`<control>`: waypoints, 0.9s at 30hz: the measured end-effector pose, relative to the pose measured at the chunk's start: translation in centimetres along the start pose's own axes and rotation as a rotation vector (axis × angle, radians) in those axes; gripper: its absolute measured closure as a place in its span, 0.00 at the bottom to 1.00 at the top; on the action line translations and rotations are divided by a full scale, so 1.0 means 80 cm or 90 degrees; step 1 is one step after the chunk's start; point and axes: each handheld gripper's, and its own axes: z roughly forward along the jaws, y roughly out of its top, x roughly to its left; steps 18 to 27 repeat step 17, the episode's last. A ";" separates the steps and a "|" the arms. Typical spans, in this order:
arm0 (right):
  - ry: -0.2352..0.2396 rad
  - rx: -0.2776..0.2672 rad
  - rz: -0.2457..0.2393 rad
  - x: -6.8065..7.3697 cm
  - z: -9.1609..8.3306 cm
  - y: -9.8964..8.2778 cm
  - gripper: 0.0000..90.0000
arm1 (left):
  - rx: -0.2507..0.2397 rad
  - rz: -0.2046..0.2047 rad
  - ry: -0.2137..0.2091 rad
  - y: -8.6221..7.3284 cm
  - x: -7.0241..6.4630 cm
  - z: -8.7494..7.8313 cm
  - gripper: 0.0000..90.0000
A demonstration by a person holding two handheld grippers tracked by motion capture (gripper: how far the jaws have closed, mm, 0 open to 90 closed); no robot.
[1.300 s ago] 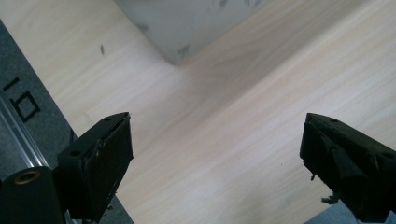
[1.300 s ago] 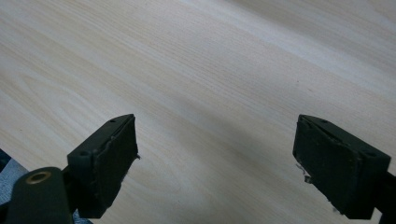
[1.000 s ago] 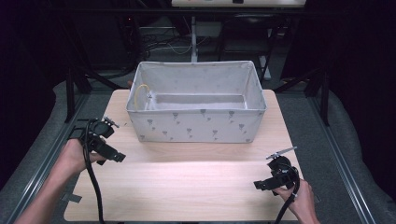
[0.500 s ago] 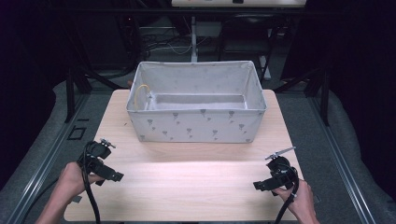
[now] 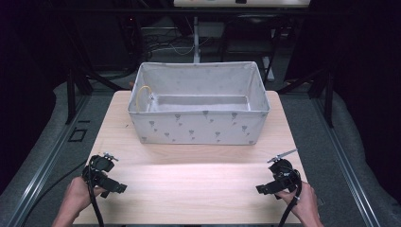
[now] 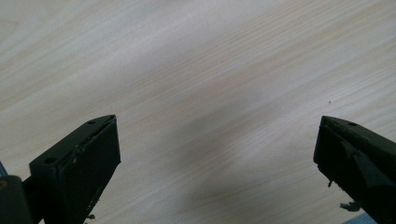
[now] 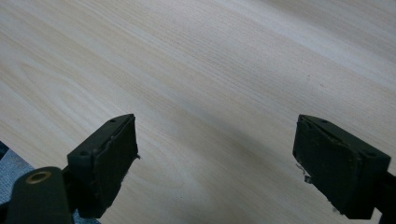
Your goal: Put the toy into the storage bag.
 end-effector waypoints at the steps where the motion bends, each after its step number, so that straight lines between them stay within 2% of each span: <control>1: 0.001 0.000 0.000 0.000 0.000 0.000 0.15 | -0.004 0.000 0.000 -0.002 0.000 0.002 0.00; 4: 0.003 0.007 -0.009 0.000 0.000 0.001 0.15 | -0.004 0.000 -0.002 -0.004 0.000 0.008 0.00; 6: 0.003 0.007 -0.008 0.000 0.001 0.001 0.15 | -0.001 0.012 -0.005 -0.005 0.001 0.011 0.00; 9: 0.004 0.009 -0.012 -0.001 0.000 0.000 0.15 | 0.001 0.031 0.007 -0.004 0.003 0.013 0.00; 13: 0.002 -0.005 0.000 0.001 0.002 -0.001 0.15 | -0.005 0.031 0.011 -0.006 0.006 0.014 0.01; 14: 0.005 0.008 -0.012 -0.001 0.000 0.000 0.15 | -0.001 0.028 0.011 -0.007 0.006 0.015 0.01; 27: 0.004 0.007 -0.011 -0.001 0.000 0.000 0.15 | 0.004 0.032 0.007 -0.008 0.006 0.017 0.01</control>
